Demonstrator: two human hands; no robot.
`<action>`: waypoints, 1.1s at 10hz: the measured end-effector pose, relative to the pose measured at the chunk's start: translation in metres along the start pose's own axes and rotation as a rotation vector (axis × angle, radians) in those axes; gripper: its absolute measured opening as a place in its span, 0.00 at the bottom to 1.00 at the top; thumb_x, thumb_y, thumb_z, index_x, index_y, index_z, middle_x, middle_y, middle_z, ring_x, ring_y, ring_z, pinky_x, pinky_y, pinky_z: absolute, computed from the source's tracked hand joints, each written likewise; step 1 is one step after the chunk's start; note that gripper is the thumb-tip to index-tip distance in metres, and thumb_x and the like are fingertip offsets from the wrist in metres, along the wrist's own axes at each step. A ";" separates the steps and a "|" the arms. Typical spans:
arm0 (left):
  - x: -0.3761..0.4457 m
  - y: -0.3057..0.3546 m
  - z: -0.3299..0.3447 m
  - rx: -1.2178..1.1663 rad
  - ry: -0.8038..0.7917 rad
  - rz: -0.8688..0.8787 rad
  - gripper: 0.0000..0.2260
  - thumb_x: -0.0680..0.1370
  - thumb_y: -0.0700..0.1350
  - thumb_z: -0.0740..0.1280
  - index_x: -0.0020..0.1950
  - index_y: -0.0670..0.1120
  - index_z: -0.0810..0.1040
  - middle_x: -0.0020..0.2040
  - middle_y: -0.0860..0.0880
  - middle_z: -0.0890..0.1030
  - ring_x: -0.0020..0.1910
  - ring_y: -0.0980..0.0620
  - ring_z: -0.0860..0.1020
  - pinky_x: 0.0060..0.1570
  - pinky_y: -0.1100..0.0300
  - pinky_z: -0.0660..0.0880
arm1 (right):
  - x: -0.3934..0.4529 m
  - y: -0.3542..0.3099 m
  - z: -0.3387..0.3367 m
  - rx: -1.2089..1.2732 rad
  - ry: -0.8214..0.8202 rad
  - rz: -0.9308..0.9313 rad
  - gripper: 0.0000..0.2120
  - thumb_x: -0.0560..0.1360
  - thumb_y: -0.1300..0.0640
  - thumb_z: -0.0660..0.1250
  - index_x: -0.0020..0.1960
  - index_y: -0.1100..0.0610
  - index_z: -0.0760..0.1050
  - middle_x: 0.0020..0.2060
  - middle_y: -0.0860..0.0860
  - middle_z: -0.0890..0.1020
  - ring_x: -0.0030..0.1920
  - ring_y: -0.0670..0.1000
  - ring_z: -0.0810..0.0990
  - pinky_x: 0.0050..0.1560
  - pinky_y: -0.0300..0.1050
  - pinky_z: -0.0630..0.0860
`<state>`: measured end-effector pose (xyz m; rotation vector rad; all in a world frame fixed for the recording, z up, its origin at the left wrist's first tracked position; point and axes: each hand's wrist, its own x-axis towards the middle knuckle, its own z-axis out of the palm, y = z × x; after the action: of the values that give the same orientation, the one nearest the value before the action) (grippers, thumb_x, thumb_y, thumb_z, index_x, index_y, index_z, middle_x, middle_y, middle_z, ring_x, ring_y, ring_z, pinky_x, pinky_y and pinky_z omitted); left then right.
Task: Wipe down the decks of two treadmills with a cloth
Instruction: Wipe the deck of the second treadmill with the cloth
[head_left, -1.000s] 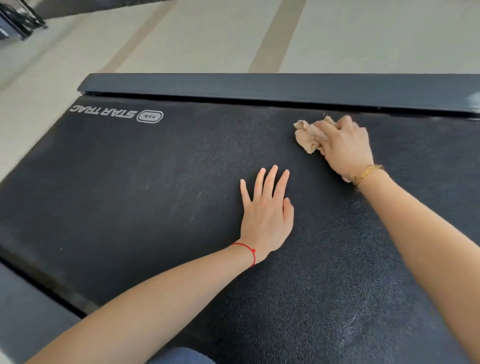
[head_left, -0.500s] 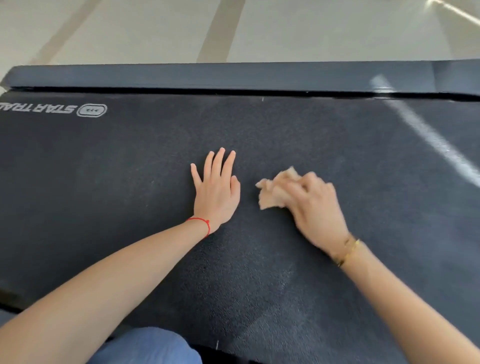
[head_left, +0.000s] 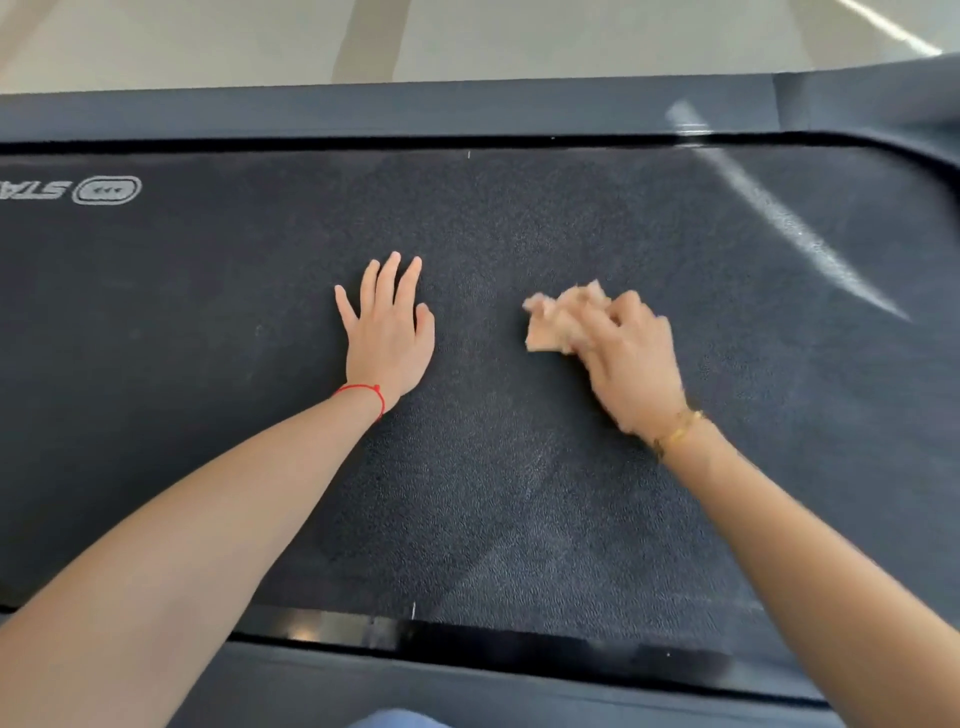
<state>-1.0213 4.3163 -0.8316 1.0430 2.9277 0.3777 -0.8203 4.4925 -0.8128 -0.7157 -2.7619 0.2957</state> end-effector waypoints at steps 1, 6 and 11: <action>0.000 0.000 0.000 0.006 0.015 0.009 0.24 0.84 0.48 0.52 0.80 0.51 0.55 0.80 0.50 0.56 0.80 0.49 0.50 0.75 0.35 0.46 | -0.071 -0.050 -0.004 0.101 -0.049 -0.164 0.22 0.74 0.59 0.65 0.68 0.50 0.72 0.44 0.55 0.72 0.40 0.58 0.73 0.40 0.51 0.67; 0.000 -0.003 0.007 -0.027 0.040 0.024 0.24 0.83 0.48 0.53 0.79 0.51 0.58 0.80 0.49 0.57 0.79 0.47 0.52 0.75 0.34 0.45 | -0.070 0.006 -0.023 -0.003 0.012 0.086 0.16 0.79 0.51 0.64 0.66 0.50 0.74 0.47 0.58 0.73 0.45 0.59 0.75 0.47 0.53 0.69; -0.004 -0.009 0.002 -0.056 0.025 0.047 0.23 0.83 0.49 0.52 0.79 0.50 0.58 0.80 0.47 0.57 0.80 0.46 0.51 0.75 0.35 0.44 | -0.132 -0.021 -0.025 -0.004 0.052 -0.069 0.19 0.77 0.48 0.64 0.67 0.42 0.67 0.44 0.51 0.69 0.40 0.56 0.74 0.42 0.49 0.68</action>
<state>-1.0231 4.3077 -0.8360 1.1094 2.8998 0.4747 -0.7113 4.4120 -0.8118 -0.6185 -2.7318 0.2534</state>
